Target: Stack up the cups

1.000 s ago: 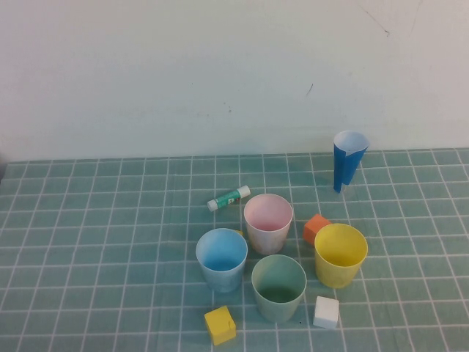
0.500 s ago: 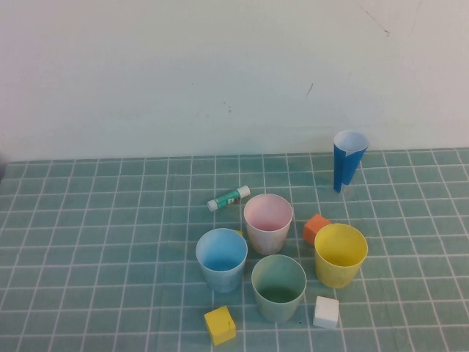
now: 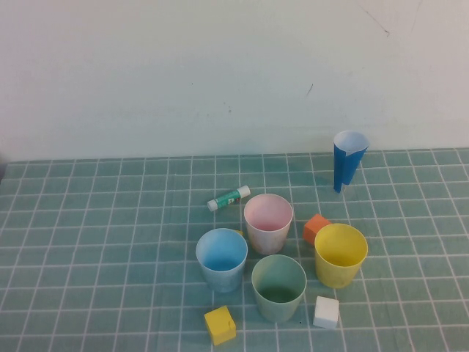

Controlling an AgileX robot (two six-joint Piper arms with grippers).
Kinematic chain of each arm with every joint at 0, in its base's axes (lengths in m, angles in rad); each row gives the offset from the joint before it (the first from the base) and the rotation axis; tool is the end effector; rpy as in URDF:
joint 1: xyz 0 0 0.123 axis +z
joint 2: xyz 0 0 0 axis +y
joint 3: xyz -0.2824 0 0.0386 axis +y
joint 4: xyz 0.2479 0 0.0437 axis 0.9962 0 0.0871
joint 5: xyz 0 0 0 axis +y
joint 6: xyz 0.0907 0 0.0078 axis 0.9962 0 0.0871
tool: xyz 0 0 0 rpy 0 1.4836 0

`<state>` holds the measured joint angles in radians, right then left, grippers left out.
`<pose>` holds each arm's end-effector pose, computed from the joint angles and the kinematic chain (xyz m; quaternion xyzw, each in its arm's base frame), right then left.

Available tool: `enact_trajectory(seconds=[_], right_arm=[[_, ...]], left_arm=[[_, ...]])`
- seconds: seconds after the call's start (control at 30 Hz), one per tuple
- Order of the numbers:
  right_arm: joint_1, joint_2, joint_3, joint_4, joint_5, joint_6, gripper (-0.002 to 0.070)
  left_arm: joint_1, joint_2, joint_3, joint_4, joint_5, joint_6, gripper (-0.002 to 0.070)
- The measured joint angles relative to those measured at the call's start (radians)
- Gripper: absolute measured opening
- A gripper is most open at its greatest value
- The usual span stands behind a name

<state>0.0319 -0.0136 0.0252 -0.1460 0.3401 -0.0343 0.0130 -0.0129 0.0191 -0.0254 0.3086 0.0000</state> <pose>0.0534 -0.0027 0.1750 -0.0660 0.7903 -0.0618 0.6060 0.0540 0.0000 0.1795 -0.0122 0.7827 -0.0065 0.6222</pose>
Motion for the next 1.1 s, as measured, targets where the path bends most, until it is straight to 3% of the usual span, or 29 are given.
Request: enact_trajectory(seconds=[0.2,0.37,0.47,0.57,0.67,0.8,1.1], right_arm=[[0.0,0.0,0.0,0.0,0.0,0.0,-0.0001],[0.0,0.0,0.0,0.0,0.0,0.0,-0.0001],[0.0,0.0,0.0,0.0,0.0,0.0,-0.0001],[0.0,0.0,0.0,0.0,0.0,0.0,-0.0001],[0.0,0.0,0.0,0.0,0.0,0.0,-0.0001],[0.0,0.0,0.0,0.0,0.0,0.0,-0.0001],[0.0,0.0,0.0,0.0,0.0,0.0,-0.0001]], left_arm=[[0.0,0.0,0.0,0.067,-0.002,0.0,-0.0003],[0.0,0.0,0.0,0.041,-0.023,-0.008,-0.0003],[0.0,0.0,0.001,-0.149,-0.068,-0.07,-0.0003],[0.0,0.0,0.001,-0.529,-0.142,-0.209,-0.0003],[-0.002,0.0,0.001,-0.817,-0.193,-0.277,-0.0003],[-0.005,0.0,0.001,-0.926,-0.267,-0.275,-0.0003],[-0.005,0.0,0.001,-0.963,-0.294,-0.188,-0.0003]])
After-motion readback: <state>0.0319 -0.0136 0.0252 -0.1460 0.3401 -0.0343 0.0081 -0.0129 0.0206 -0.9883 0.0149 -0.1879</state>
